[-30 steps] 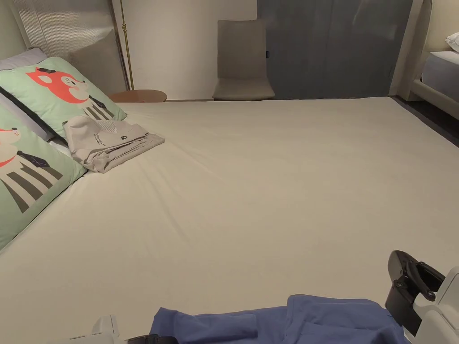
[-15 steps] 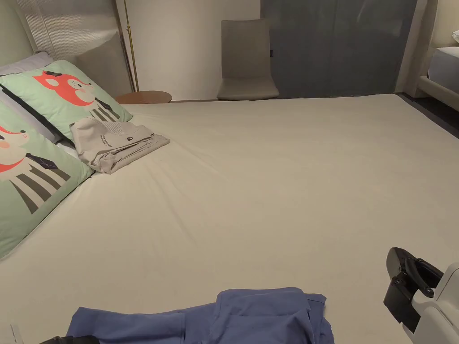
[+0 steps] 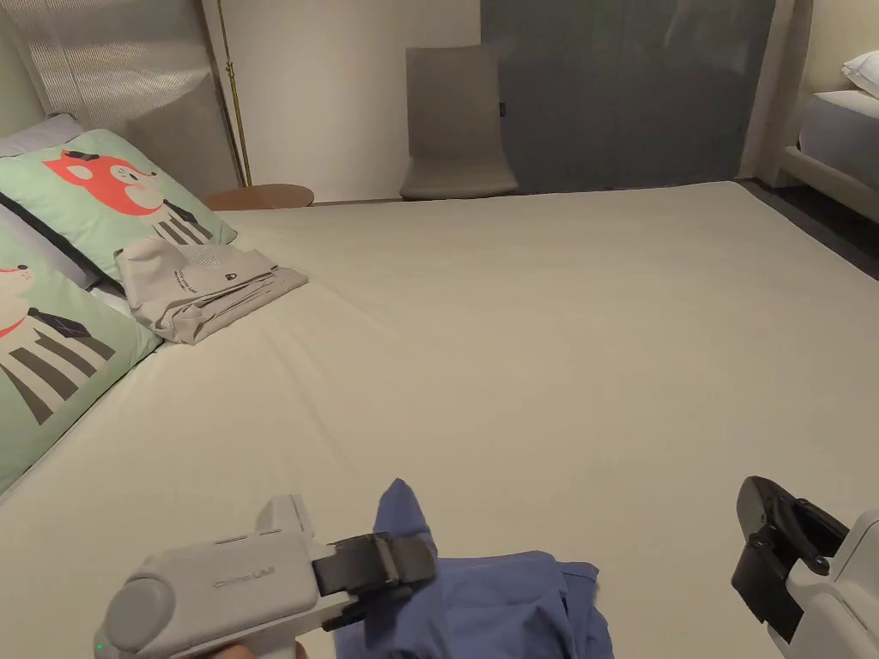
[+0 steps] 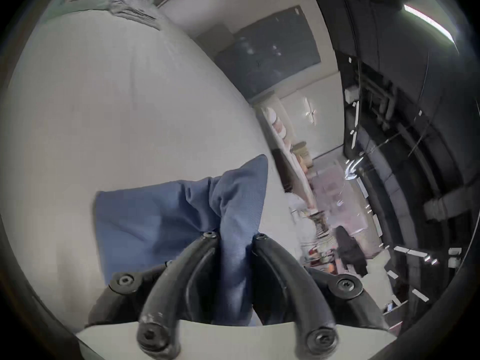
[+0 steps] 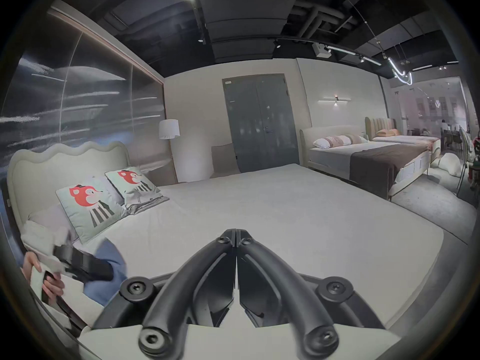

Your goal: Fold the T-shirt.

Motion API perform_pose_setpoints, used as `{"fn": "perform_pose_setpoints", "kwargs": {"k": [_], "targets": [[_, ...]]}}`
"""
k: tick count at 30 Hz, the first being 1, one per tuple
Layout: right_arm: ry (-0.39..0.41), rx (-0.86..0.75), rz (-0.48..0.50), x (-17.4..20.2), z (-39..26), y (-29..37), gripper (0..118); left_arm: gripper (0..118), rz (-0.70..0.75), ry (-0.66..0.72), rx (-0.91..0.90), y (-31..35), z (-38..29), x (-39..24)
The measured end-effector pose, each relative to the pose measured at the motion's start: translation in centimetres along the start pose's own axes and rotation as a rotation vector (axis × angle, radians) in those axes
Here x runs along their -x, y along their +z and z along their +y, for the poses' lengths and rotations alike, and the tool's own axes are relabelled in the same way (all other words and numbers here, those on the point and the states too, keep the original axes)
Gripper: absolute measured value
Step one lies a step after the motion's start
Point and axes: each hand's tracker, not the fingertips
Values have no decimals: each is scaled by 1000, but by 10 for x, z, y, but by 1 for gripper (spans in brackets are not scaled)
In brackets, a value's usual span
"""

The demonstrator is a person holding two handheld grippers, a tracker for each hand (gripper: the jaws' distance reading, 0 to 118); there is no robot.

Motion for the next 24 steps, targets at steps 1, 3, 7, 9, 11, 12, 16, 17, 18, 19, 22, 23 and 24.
{"fn": "perform_pose_setpoints", "kwargs": {"k": [1, 3, 7, 9, 11, 12, 16, 17, 18, 19, 22, 23, 24], "targets": [[-9, -2, -8, -5, 1, 2, 1, 8, 46, -29, 13, -18, -6, -5], [-15, -5, -29, -14, 2, 5, 1, 12, 127, -65, 17, -50, -21, -17], [-32, -19, -61, -30, 5, 12, 1, 72, 143, -9, 42, -93, -43, -26], [-34, -24, -73, -35, 6, 15, 1, 85, 76, 21, 51, -98, -51, -31], [-40, -26, -80, -40, 6, 16, 1, 98, 51, -4, 22, -93, -50, -38], [-44, -26, -83, -42, 5, 16, 1, 103, 62, -21, -2, -86, -49, -42], [-64, -20, -86, -45, 2, 16, 1, 97, 186, -159, -238, -57, -51, -52], [-68, -17, -83, -45, 1, 15, 1, 71, 240, -220, -297, -53, -53, -53], [-69, -13, -80, -45, 0, 14, 1, 43, 349, -315, -331, -51, -56, -54], [-72, -10, -77, -45, -1, 13, 1, 12, 465, -389, -353, -54, -61, -54], [-75, -4, -64, -44, -3, 11, 1, 0, 592, -505, -314, -68, -76, -50], [-74, -4, -62, -43, -3, 11, 1, 0, 575, -503, -285, -73, -79, -50], [-75, -3, -59, -43, -3, 11, 1, 0, 554, -496, -251, -82, -85, -49]]}}
